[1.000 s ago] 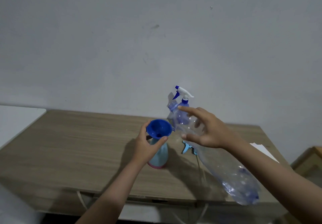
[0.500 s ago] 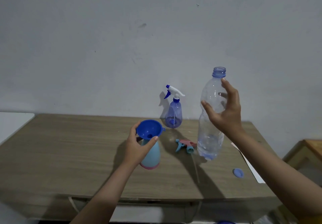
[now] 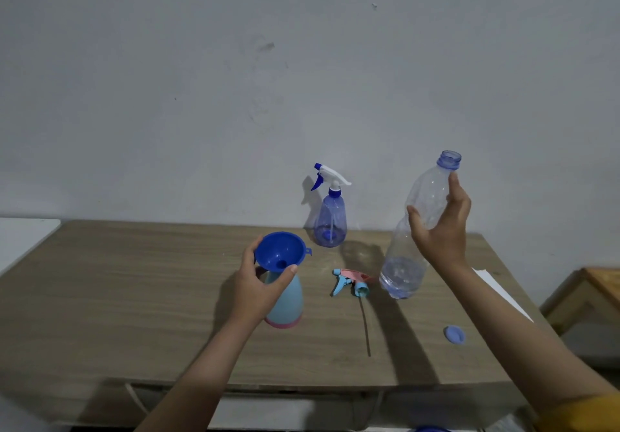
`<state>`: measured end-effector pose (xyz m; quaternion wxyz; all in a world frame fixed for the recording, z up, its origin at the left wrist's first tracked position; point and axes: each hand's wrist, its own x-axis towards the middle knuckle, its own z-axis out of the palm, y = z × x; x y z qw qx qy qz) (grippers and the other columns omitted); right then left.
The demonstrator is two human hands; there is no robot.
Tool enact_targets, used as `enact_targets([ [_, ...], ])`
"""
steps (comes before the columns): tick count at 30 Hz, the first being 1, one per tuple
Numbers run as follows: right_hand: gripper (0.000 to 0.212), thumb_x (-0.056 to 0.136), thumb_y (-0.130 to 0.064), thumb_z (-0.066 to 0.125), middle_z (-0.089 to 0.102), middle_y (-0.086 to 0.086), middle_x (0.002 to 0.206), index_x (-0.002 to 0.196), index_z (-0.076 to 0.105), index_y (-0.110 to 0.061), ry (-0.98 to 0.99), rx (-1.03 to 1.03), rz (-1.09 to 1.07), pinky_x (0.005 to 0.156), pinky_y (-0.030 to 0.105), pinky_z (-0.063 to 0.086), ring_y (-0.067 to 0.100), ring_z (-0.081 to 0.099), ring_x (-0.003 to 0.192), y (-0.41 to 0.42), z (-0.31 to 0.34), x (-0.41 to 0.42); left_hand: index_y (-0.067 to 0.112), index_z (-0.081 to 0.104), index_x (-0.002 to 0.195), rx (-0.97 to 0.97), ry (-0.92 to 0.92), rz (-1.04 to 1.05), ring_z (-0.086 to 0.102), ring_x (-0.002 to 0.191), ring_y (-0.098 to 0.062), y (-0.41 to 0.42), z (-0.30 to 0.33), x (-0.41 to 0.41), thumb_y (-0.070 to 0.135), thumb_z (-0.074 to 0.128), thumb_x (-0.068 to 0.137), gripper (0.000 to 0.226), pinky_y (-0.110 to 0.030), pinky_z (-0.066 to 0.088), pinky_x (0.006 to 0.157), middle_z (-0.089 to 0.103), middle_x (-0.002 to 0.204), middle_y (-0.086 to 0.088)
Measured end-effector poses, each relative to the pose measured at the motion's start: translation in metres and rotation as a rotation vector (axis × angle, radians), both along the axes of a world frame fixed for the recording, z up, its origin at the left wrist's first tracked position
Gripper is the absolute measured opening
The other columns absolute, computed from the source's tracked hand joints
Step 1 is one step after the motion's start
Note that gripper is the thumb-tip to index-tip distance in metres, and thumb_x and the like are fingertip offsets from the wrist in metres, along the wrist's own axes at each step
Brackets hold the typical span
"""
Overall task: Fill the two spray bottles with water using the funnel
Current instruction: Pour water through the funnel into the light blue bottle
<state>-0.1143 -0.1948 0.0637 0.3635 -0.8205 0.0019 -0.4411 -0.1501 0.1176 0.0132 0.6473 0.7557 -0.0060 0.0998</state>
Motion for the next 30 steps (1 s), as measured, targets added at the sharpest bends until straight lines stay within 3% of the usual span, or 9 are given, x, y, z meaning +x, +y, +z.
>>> enact_targets([
  [5, 0.101, 0.077, -0.022, 0.076, 0.012, 0.024, 0.152, 0.149, 0.005, -0.028, 0.101, -0.122, -0.125, 0.105, 0.049, 0.034, 0.04, 0.02, 0.14, -0.001, -0.004, -0.003, 0.029, 0.043, 0.131, 0.0, -0.003, -0.007, 0.061, 0.103, -0.006, -0.001, 0.003, -0.002, 0.024, 0.082, 0.07, 0.073, -0.025, 0.05, 0.085, 0.058, 0.116, 0.014],
  [9, 0.096, 0.08, -0.033, 0.069, 0.001, 0.023, 0.152, 0.149, 0.005, -0.011, 0.043, -0.36, -0.29, 0.112, 0.058, 0.014, 0.042, 0.006, 0.142, 0.018, -0.006, -0.007, 0.034, 0.044, 0.129, 0.003, 0.002, -0.003, 0.062, 0.103, -0.01, 0.0, 0.003, -0.001, 0.049, 0.078, 0.056, 0.082, -0.031, 0.052, 0.089, 0.059, 0.117, 0.014],
  [11, 0.084, 0.083, -0.032, 0.063, 0.014, 0.024, 0.149, 0.147, 0.015, -0.006, -0.088, -0.511, -0.157, 0.114, 0.052, 0.012, 0.042, 0.017, 0.14, 0.037, -0.007, -0.011, 0.035, 0.041, 0.131, 0.007, 0.005, -0.008, 0.061, 0.106, -0.012, 0.0, 0.004, -0.001, 0.047, 0.08, 0.059, 0.083, -0.032, 0.052, 0.09, 0.058, 0.121, 0.011],
  [15, 0.053, 0.086, -0.021, 0.058, 0.046, 0.026, 0.132, 0.132, 0.046, 0.002, -0.162, -0.507, 0.273, 0.103, 0.041, 0.041, 0.036, 0.044, 0.124, 0.091, 0.006, -0.014, 0.031, 0.021, 0.146, 0.04, 0.041, -0.034, 0.053, 0.11, -0.008, 0.002, 0.01, -0.006, 0.033, 0.08, 0.071, 0.095, -0.029, 0.045, 0.091, 0.045, 0.14, 0.003],
  [19, 0.067, 0.083, -0.023, 0.067, 0.048, 0.006, 0.136, 0.142, 0.038, -0.01, 0.165, -0.393, 0.539, 0.099, 0.022, 0.04, 0.013, 0.043, 0.126, 0.139, 0.028, -0.015, 0.024, 0.008, 0.149, 0.095, 0.035, -0.025, 0.041, 0.124, -0.011, 0.002, 0.013, -0.014, 0.031, 0.084, 0.066, 0.113, -0.03, 0.038, 0.101, 0.041, 0.139, 0.002],
  [21, 0.078, 0.081, -0.034, 0.069, 0.04, 0.001, 0.144, 0.146, 0.029, -0.019, 0.363, -0.429, 0.643, 0.103, 0.025, 0.038, 0.012, 0.038, 0.131, 0.157, 0.037, -0.008, 0.023, 0.02, 0.145, 0.116, 0.043, -0.018, 0.04, 0.124, -0.008, 0.001, 0.01, -0.014, 0.032, 0.086, 0.062, 0.106, -0.029, 0.038, 0.1, 0.044, 0.136, 0.005],
  [25, 0.104, 0.067, -0.055, 0.077, 0.024, 0.007, 0.15, 0.148, 0.017, -0.032, 0.768, -0.66, 0.672, 0.105, 0.046, 0.041, 0.025, 0.028, 0.136, 0.186, 0.047, 0.014, 0.027, 0.046, 0.12, 0.162, 0.122, -0.026, 0.056, 0.101, -0.008, -0.003, 0.005, -0.011, 0.027, 0.084, 0.067, 0.065, -0.015, 0.042, 0.068, 0.057, 0.107, 0.014],
  [28, 0.107, 0.063, -0.055, 0.08, 0.033, 0.008, 0.142, 0.148, 0.02, -0.03, 0.928, -0.78, 0.652, 0.1, 0.045, 0.044, 0.028, 0.035, 0.13, 0.199, 0.044, 0.022, 0.017, 0.053, 0.116, 0.217, 0.186, 0.004, 0.055, 0.084, -0.004, -0.006, -0.001, -0.011, 0.026, 0.078, 0.074, 0.05, -0.01, 0.034, 0.055, 0.058, 0.1, 0.008],
  [30, 0.1, 0.066, -0.051, 0.08, 0.04, 0.006, 0.137, 0.146, 0.025, -0.029, 0.952, -0.791, 0.652, 0.095, 0.042, 0.047, 0.028, 0.043, 0.124, 0.203, 0.042, 0.025, 0.016, 0.054, 0.113, 0.264, 0.194, 0.037, 0.056, 0.087, -0.009, -0.006, -0.006, -0.01, 0.029, 0.077, 0.076, 0.045, -0.01, 0.032, 0.052, 0.06, 0.102, 0.004],
])
